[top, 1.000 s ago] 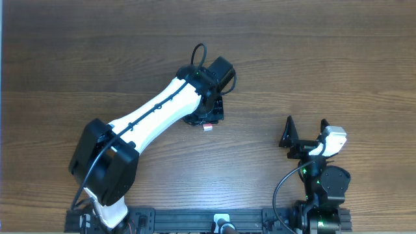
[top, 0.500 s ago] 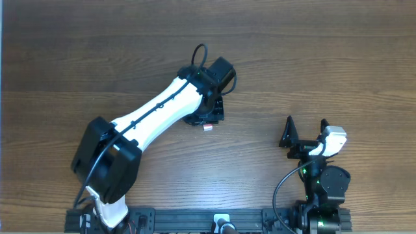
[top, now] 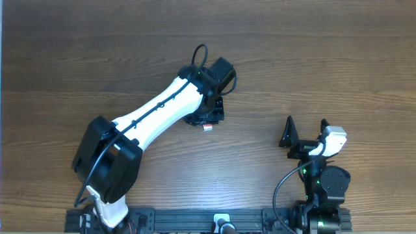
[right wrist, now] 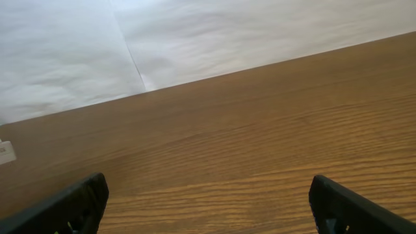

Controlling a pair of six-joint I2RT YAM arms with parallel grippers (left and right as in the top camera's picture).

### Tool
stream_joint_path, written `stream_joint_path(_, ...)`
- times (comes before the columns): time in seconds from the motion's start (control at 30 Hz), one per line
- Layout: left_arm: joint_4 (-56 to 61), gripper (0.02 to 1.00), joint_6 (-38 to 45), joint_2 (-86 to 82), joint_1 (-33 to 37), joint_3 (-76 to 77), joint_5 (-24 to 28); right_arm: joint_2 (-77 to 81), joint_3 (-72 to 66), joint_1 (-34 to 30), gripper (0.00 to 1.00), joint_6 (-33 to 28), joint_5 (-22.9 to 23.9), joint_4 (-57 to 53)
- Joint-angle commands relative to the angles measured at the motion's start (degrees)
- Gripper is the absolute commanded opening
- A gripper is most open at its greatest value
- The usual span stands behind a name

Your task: Stack Cubes

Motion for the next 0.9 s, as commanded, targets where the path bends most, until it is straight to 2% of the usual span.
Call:
stream_joint_path(0.03,-0.07,0.308,0.85,1.01,-0.17,1.25,0.81,-0.55,-0.46,0.11,0.991,-0.02,-0.66,0.15)
stream_joint_path(0.13,-0.07,0.375,0.85,1.01,-0.17,1.25,0.81,-0.55,-0.46,0.11,0.993,-0.02,-0.66,0.15)
stream_joint_path(0.4,-0.07,0.459,0.85,1.01,-0.17,1.25,0.81,-0.55,-0.46,0.11,0.991,-0.02,-0.66,0.15)
stream_joint_path(0.47,-0.07,0.540,0.85,1.01,-0.17,1.25,0.81,-0.55,-0.46,0.11,0.991,-0.04,-0.66,0.15)
stream_joint_path(0.6,-0.02,0.798,0.79,1.01,-0.17,1.25,0.81,-0.55,-0.46,0.11,0.991,-0.02,-0.66,0.15)
stream_joint_path(0.7,0.02,0.941,-0.24,0.92,-0.17,1.25,0.50,-0.55,-0.46,0.11,0.993,-0.02,-0.66,0.15)
stream_joint_path(0.83,1.27,0.998,-0.26,-0.31,-0.17,1.22,0.20,-0.55,-0.46,0.11,0.991,-0.02,-0.66,0.15)
stream_joint_path(0.9,2.12,0.996,-0.57,-1.49,-0.17,1.25,-0.57,-0.55,-0.46,0.11,0.993,-0.02,-0.66,0.15)
